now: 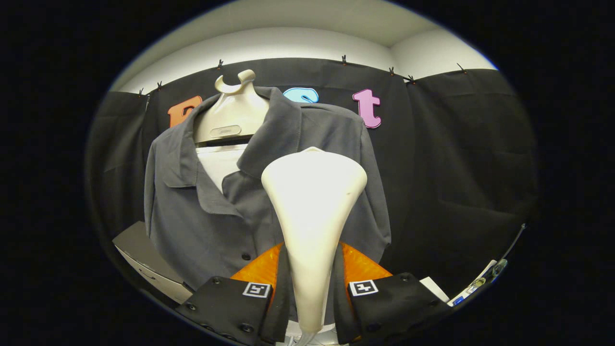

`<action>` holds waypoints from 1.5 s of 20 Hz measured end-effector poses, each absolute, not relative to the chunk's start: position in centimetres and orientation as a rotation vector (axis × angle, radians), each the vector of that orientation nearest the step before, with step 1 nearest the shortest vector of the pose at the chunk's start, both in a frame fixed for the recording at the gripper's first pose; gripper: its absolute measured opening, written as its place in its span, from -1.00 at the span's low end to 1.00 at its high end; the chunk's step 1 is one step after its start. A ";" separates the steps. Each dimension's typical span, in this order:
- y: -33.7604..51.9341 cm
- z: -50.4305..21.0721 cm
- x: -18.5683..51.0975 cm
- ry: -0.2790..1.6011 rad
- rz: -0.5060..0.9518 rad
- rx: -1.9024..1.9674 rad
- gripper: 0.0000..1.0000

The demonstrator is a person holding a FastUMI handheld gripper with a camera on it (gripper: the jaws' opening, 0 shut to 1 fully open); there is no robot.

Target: Iron the clothes twice with a garment steamer, once on the left side and once on the right side.

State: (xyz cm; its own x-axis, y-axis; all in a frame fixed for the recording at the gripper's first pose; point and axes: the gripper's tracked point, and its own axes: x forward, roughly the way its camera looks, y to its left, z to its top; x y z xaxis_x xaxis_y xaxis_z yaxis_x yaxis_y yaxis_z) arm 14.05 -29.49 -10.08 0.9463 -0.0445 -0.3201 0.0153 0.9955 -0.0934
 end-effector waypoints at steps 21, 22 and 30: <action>-31.2 -18.2 13.8 0.473 0.027 -0.073 -0.08; -31.3 -18.7 13.7 0.484 0.028 -0.076 -0.08; -32.3 -23.6 12.1 0.579 0.024 -0.077 -0.08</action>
